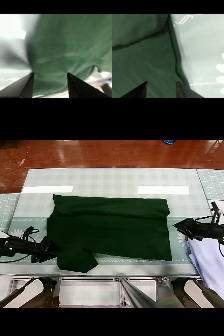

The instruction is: Fold the shirts.

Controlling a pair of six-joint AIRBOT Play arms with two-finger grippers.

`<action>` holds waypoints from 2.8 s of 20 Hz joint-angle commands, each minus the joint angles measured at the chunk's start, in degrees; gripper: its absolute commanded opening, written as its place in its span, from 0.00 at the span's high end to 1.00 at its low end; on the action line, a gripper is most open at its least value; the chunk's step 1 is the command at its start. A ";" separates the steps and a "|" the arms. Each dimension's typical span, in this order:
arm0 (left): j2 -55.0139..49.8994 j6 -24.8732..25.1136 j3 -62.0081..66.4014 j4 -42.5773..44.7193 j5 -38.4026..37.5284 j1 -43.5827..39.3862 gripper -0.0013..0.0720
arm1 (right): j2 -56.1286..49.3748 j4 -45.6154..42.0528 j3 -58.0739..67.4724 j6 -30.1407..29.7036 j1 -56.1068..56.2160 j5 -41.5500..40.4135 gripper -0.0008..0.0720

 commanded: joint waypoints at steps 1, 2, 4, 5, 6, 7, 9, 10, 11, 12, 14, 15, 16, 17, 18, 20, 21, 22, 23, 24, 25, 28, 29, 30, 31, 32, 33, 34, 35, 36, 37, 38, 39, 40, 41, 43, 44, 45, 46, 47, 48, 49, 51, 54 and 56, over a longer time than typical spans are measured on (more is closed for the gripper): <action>0.04 4.46 -3.56 -6.27 4.46 -2.16 0.29 | 0.11 -0.39 1.57 1.70 -5.70 1.36 0.42; 0.04 5.01 -3.61 -6.34 3.98 -3.82 0.29 | 0.09 -1.57 1.55 2.14 -9.07 2.45 0.42; 0.04 5.14 -3.58 -6.51 2.80 -7.15 0.57 | 0.11 -10.99 0.74 6.47 -13.86 6.54 0.42; 0.04 5.14 -3.52 -6.80 2.73 -8.31 0.80 | 0.11 -15.39 -0.48 8.79 -14.51 8.55 0.42; 0.07 5.38 -3.39 -7.50 2.78 -9.22 0.95 | 0.11 -18.32 -2.01 11.41 -14.25 9.99 0.42; 0.07 5.38 -3.17 -8.39 2.60 -9.62 0.95 | 0.11 -18.56 -3.87 12.52 -13.44 11.50 0.42; 0.09 6.43 -2.64 -10.78 2.32 -9.62 0.95 | 0.11 -18.53 -6.75 12.44 -10.86 14.14 0.42; 0.09 6.47 -2.38 -11.32 2.32 -9.62 0.95 | 0.09 -18.67 -7.85 12.28 -9.11 14.82 0.42; 0.09 6.54 -2.19 -11.41 2.32 -9.62 0.95 | 0.07 -18.67 -8.70 12.22 -7.56 15.04 0.42; 0.09 6.93 -2.08 -11.47 2.34 -9.62 0.95 | -0.37 -18.64 -9.29 12.00 -6.21 15.15 0.42; 0.09 6.93 -2.08 -11.45 2.23 -9.62 0.95 | -1.81 -17.53 -9.31 11.58 -3.91 15.08 0.42; 0.09 6.91 -2.08 -11.45 2.10 -9.62 0.95 | -2.69 -17.29 -9.31 11.47 -2.71 14.64 0.42; 0.09 6.86 -2.08 -11.45 2.10 -9.62 0.95 | -3.78 -17.31 -9.31 11.47 -1.77 14.03 0.42; 0.09 6.84 -2.08 -11.47 2.12 -9.62 0.95 | -5.20 -16.68 -9.31 11.47 -1.07 13.03 0.42; 0.09 6.84 -2.08 -11.47 2.12 -9.62 0.95 | -6.54 -15.19 -9.31 10.88 -0.76 11.80 0.42; 0.09 6.88 -2.08 -11.45 2.19 -9.62 0.95 | -8.39 -8.41 -9.31 7.87 -0.76 7.67 0.43; 0.09 6.88 -2.08 -11.47 2.60 -9.62 0.95 | -8.98 -3.87 -9.31 5.62 -0.76 5.95 0.44; 0.09 6.88 -2.08 -11.47 3.41 -9.62 0.95 | -9.55 -0.07 -9.31 3.58 -0.76 5.14 0.46; 0.07 6.86 -1.99 -11.45 4.17 -9.62 0.95 | -10.12 2.89 -9.31 1.44 -0.76 4.90 0.61; 0.04 6.88 -1.49 -11.43 4.50 -9.57 0.95 | -10.38 5.51 -9.29 -2.54 -0.76 5.84 0.89; 0.07 6.86 -0.37 -11.45 4.46 -9.42 0.95 | -10.38 6.51 -8.81 -5.62 -0.76 7.23 0.96; 0.02 8.39 6.54 -11.47 4.55 -9.51 0.95 | -10.38 1.51 -3.30 -4.96 -0.76 11.26 0.96; -0.26 10.29 9.38 -11.47 4.61 -9.49 0.95 | -10.38 1.40 -1.51 -4.22 -0.76 11.30 0.96; -0.76 10.01 12.02 -11.69 4.90 -9.53 0.95 | -10.38 1.64 0.04 -3.82 -0.66 10.67 0.96; -1.57 10.01 14.91 -12.48 5.11 -9.77 0.95 | -10.38 2.03 1.75 -3.58 -0.04 9.94 0.96; -2.93 9.18 18.08 -12.94 5.51 -10.23 0.95 | -10.38 1.99 4.15 -3.65 1.38 8.50 0.96; -4.61 7.78 21.18 -12.98 5.95 -10.84 0.95 | -10.56 1.79 6.78 -3.21 3.13 6.86 0.96; -6.86 6.71 24.68 -12.96 6.45 -11.80 0.95 | -11.47 1.81 9.57 -2.49 4.85 5.92 0.96; -9.44 5.99 27.96 -12.94 6.64 -12.85 0.95 | -13.33 1.81 12.85 -1.92 6.60 5.51 0.96; -12.63 5.18 31.67 -12.94 6.60 -14.12 0.95 | -15.54 1.81 15.96 -1.33 8.20 5.25 0.96; -15.74 4.28 35.19 -12.94 6.56 -15.30 0.95 | -18.21 1.81 19.21 -0.87 9.75 4.76 0.96; -19.06 2.95 39.08 -12.94 6.29 -16.57 0.95 | -20.65 1.81 22.01 -0.02 10.75 4.09 0.96; -22.05 2.03 42.69 -12.94 5.92 -17.59 0.95 | -23.15 1.81 24.87 0.74 11.37 3.45 0.96; -25.11 0.70 46.56 -12.94 5.42 -18.38 0.95 | -25.35 1.84 27.36 1.64 11.50 3.21 0.96; -27.78 -0.52 50.07 -12.94 4.66 -18.91 0.95 | -27.58 1.77 29.94 2.47 11.50 3.26 0.96; -33.16 -2.54 57.27 -12.92 1.62 -19.45 0.95 | -31.23 1.75 34.05 3.17 11.50 3.30 0.96; -35.91 -3.10 60.81 -12.92 -0.57 -19.54 0.95 | -32.83 1.84 35.67 3.32 11.52 3.34 0.96; -38.25 -3.43 63.76 -12.79 -2.56 -19.85 0.95 | -34.32 1.92 37.03 3.32 11.72 3.15 0.96; -40.52 -3.56 66.51 -12.72 -3.96 -20.09 0.95 | -35.69 1.99 38.18 3.32 11.74 2.89 0.96; -42.27 -4.00 68.65 -12.70 -4.50 -20.28 0.95 | -36.94 2.14 39.21 3.32 11.74 2.86 0.96; -43.78 -4.46 70.31 -12.70 -4.13 -20.48 0.95 | -38.10 2.32 40.06 3.30 11.74 2.60 0.96; -44.98 -4.46 71.47 -12.68 -3.87 -20.55 0.95 | -39.06 2.67 40.61 3.28 11.74 2.05 0.96; -47.15 -5.03 72.52 -12.52 -3.65 -20.61 0.95 | -40.63 3.65 40.87 3.28 11.74 -0.35 0.96; -48.26 -4.79 72.50 -10.54 -0.63 -21.16 0.42 | -42.47 4.57 40.85 3.43 11.74 -5.31 0.52; -48.09 -6.38 73.72 -8.87 -1.01 -20.85 0.29 | -42.58 4.81 40.87 3.72 11.91 -5.70 0.42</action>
